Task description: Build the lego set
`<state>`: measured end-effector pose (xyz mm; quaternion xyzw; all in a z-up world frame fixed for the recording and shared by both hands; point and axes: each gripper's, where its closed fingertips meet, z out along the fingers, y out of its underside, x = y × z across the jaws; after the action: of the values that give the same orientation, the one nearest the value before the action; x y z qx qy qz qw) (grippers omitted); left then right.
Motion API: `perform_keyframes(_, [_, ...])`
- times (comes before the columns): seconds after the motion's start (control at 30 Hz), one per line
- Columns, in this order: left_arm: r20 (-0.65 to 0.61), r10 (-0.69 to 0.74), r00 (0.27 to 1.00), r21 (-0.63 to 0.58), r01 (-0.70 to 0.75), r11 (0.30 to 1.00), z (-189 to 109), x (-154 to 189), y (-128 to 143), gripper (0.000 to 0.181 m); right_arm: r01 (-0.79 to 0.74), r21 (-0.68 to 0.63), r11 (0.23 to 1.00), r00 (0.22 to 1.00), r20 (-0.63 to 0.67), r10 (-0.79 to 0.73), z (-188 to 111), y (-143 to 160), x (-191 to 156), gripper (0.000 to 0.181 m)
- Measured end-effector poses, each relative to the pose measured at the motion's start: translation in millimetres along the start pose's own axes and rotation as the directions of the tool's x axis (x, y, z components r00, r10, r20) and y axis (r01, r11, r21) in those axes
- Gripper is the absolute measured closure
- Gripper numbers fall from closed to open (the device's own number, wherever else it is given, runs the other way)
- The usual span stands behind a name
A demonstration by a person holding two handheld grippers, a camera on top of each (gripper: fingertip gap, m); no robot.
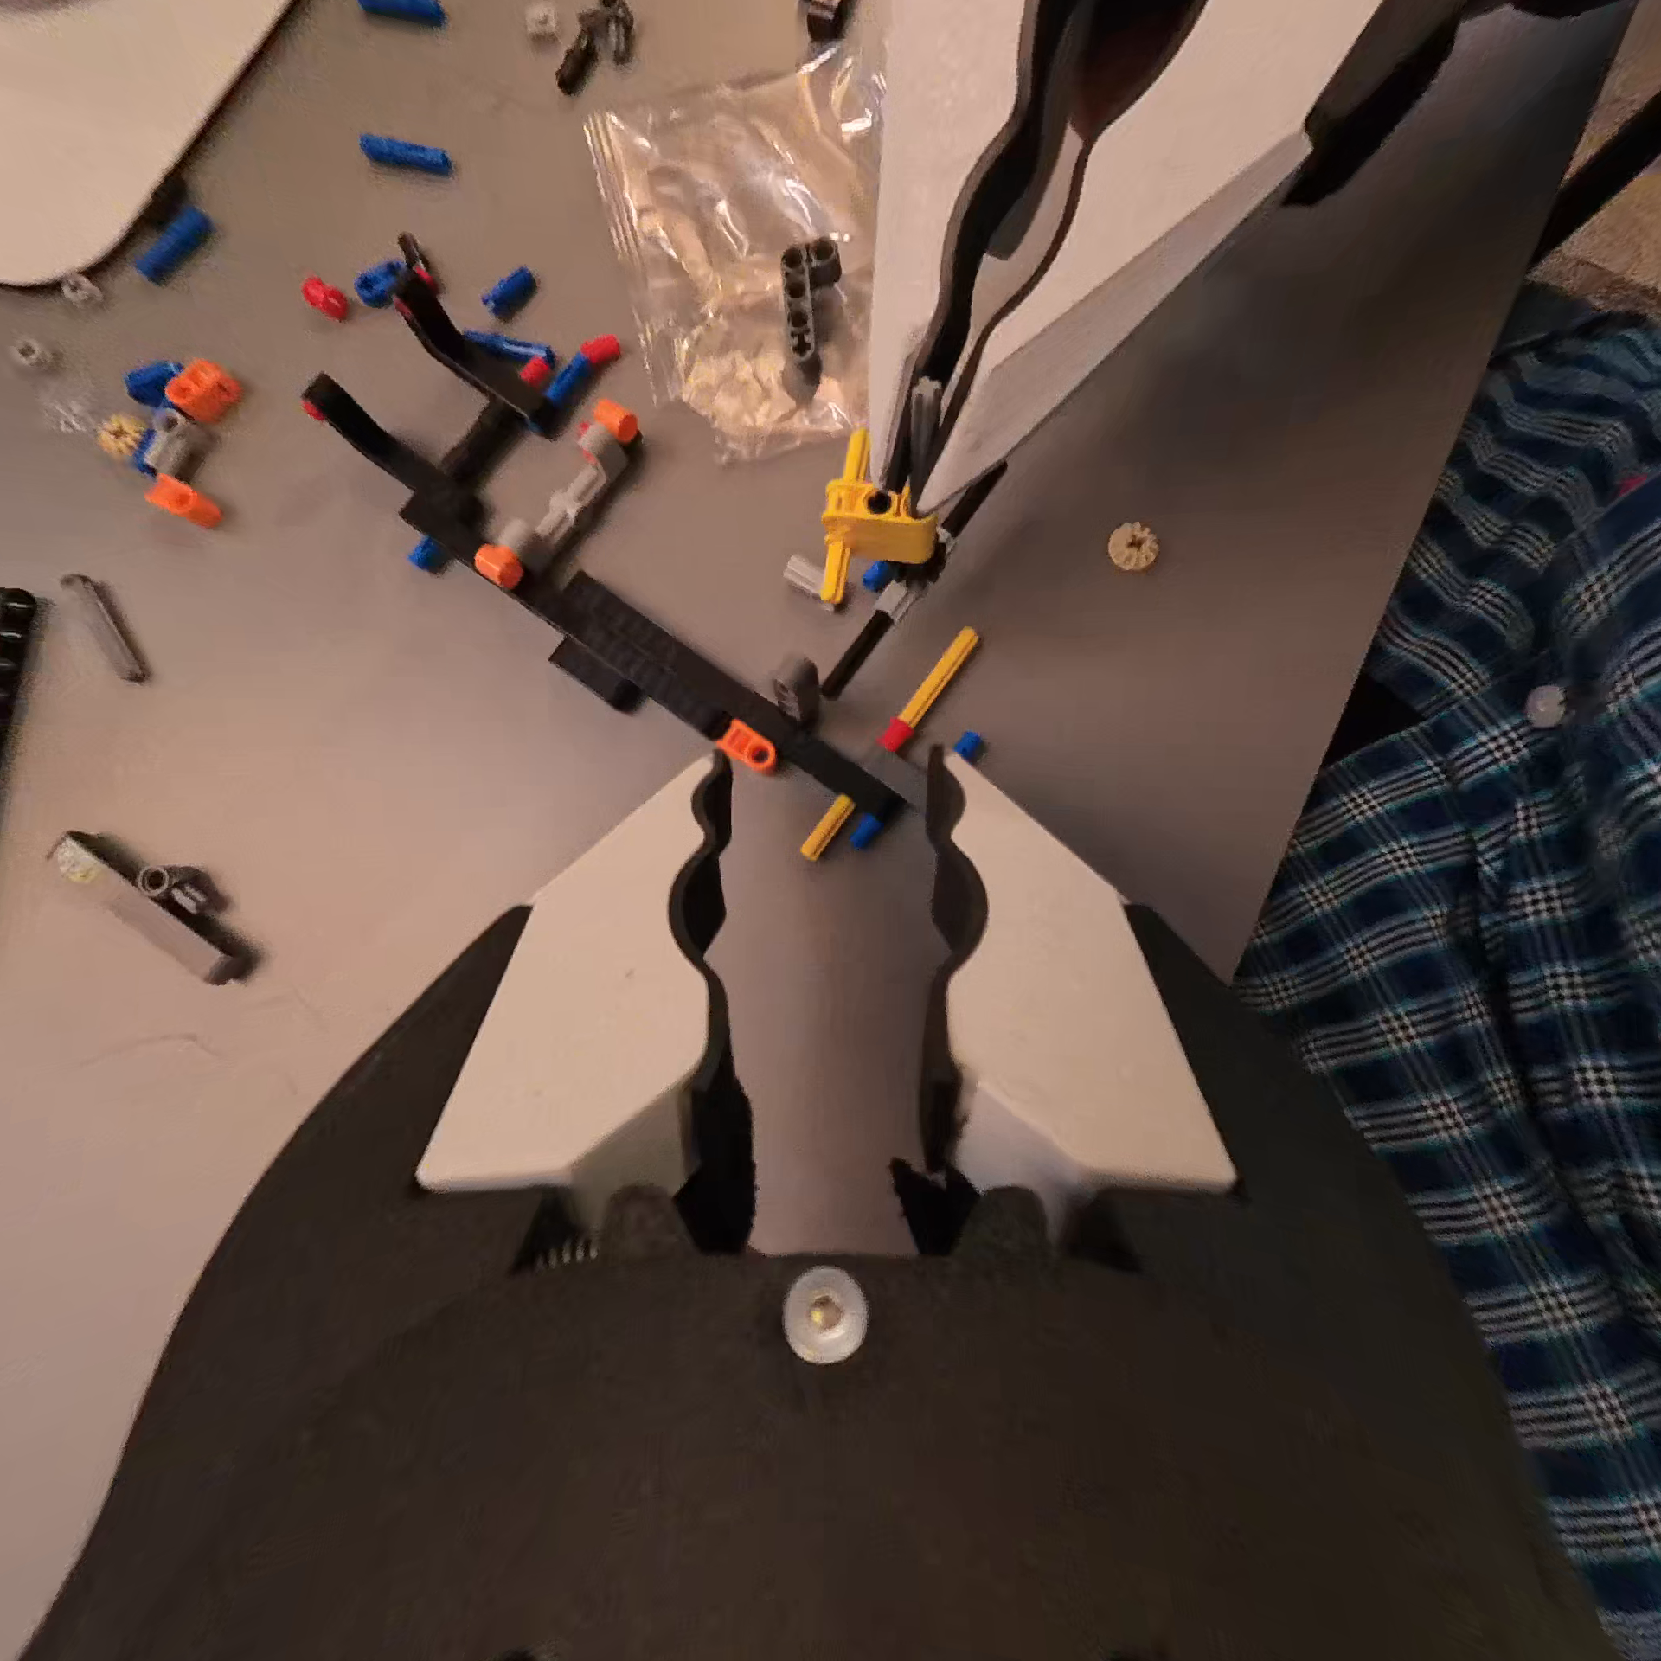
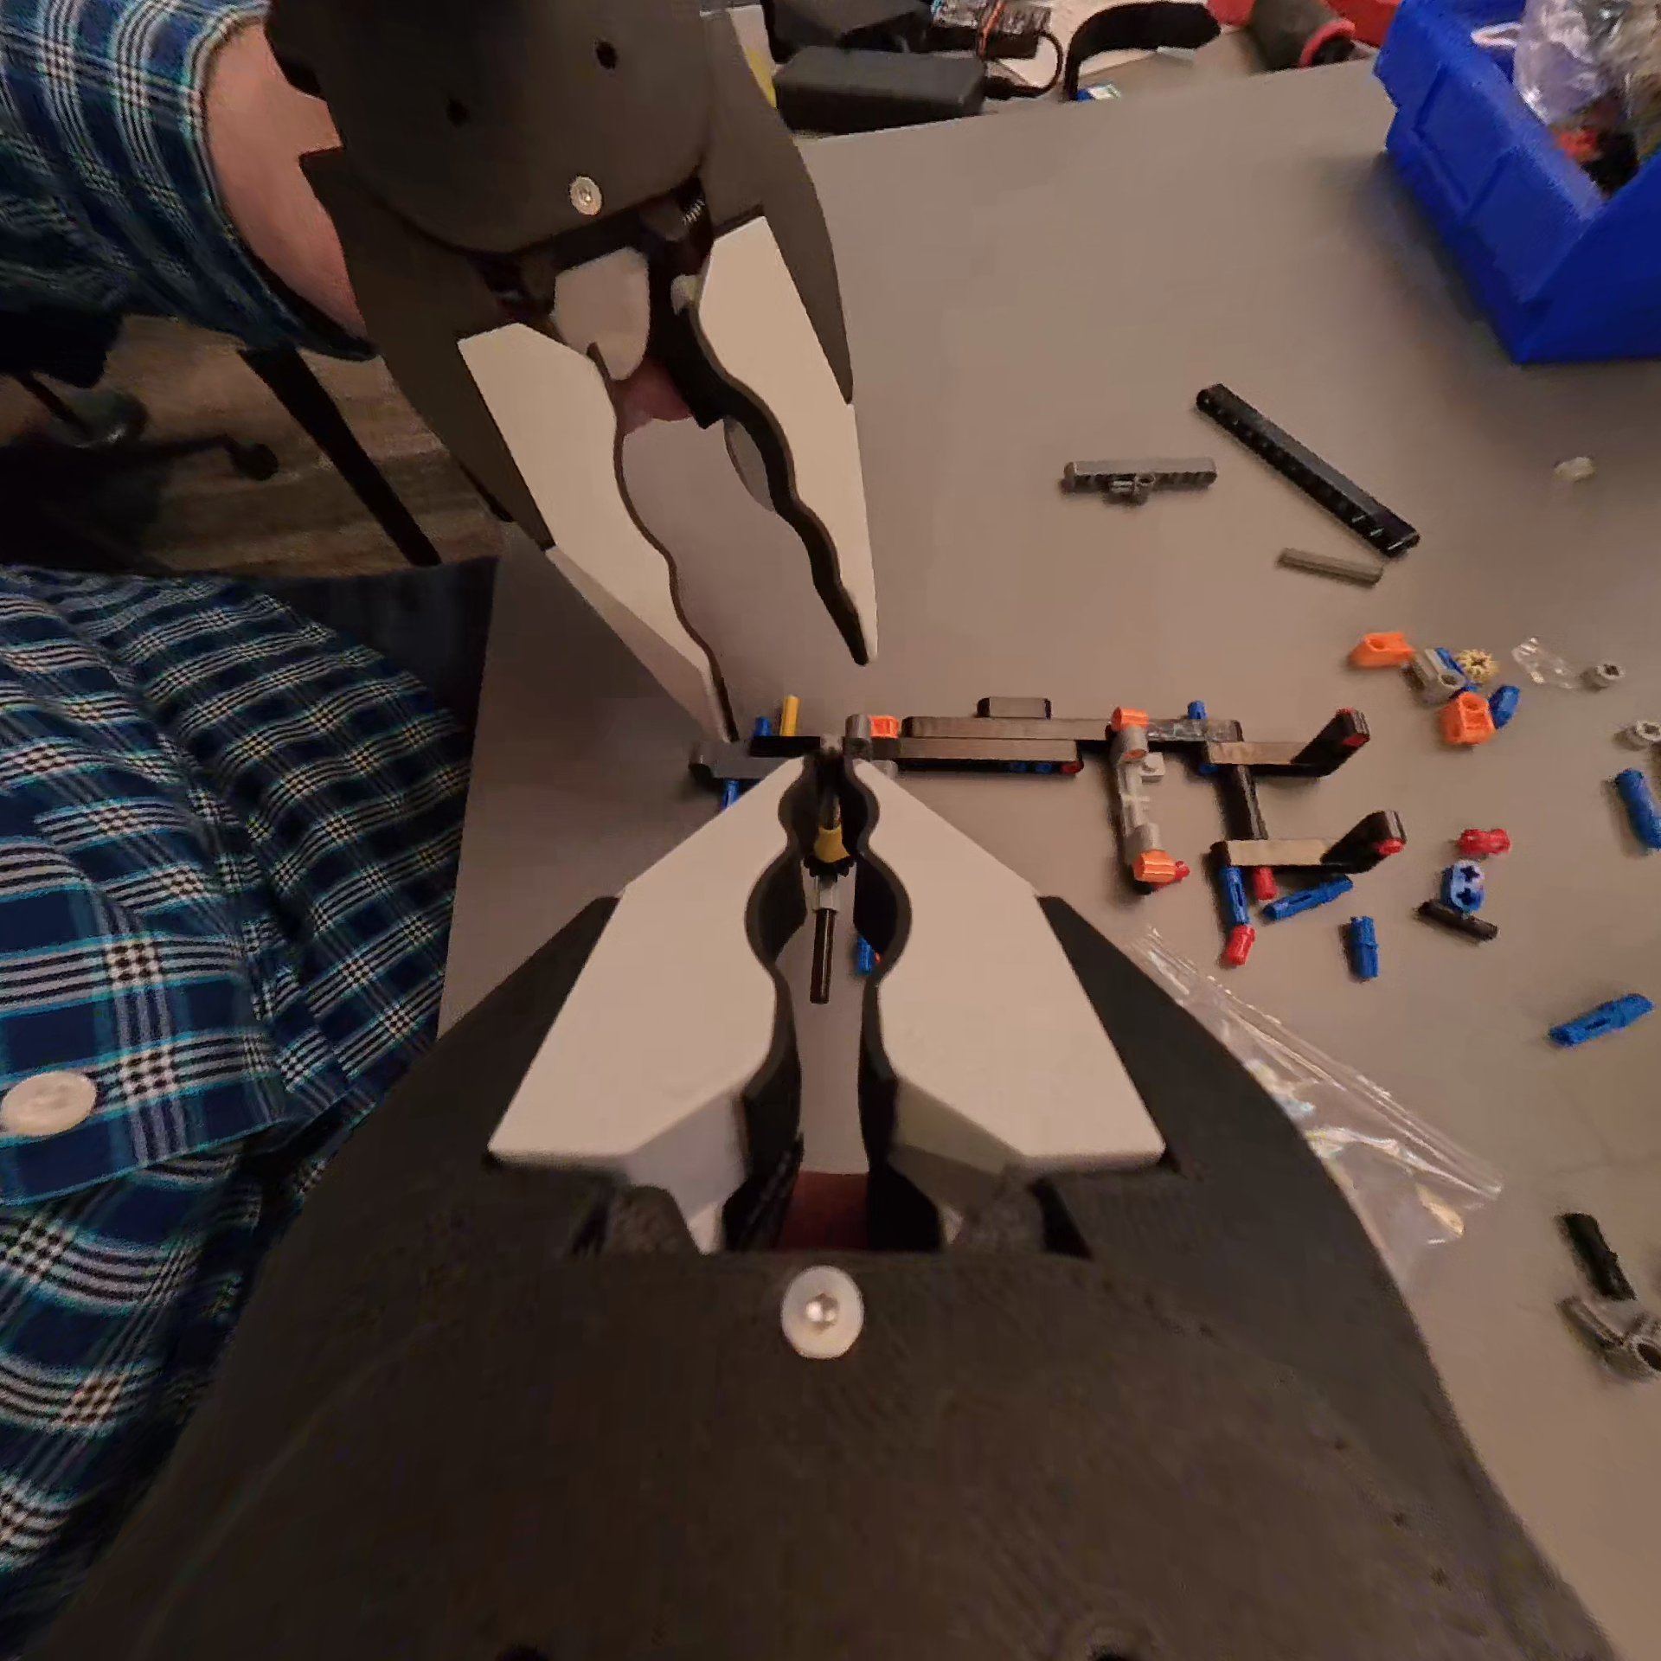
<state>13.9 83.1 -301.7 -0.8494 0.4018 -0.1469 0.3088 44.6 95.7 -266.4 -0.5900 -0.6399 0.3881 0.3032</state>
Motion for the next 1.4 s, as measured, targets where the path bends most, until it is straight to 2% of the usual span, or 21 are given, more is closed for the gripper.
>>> perform_keyframes(0.03, [-0.015,-0.005,1.000,-0.009,0.005,1.000,1,1,3,0.140,-0.005,-0.008,1.000,1.000,0.001,0.005,2,2,-1,0.180])
perform_keyframes(0.13, [-0.039,-0.002,0.999,-0.034,0.001,0.999,7,5,11,0.139,0.010,-0.037,0.999,1.000,0.004,-0.010,7,6,-4,0.181])
perform_keyframes(0.57, [-0.093,-0.032,0.995,-0.025,0.030,0.999,14,11,14,0.138,0.037,-0.034,0.999,0.998,0.048,-0.035,16,6,-14,0.181])
perform_keyframes(1.4, [-0.091,-0.061,0.994,-0.004,0.061,0.998,19,16,13,0.140,0.044,0.037,0.998,0.999,-0.028,-0.042,17,5,-17,0.181])
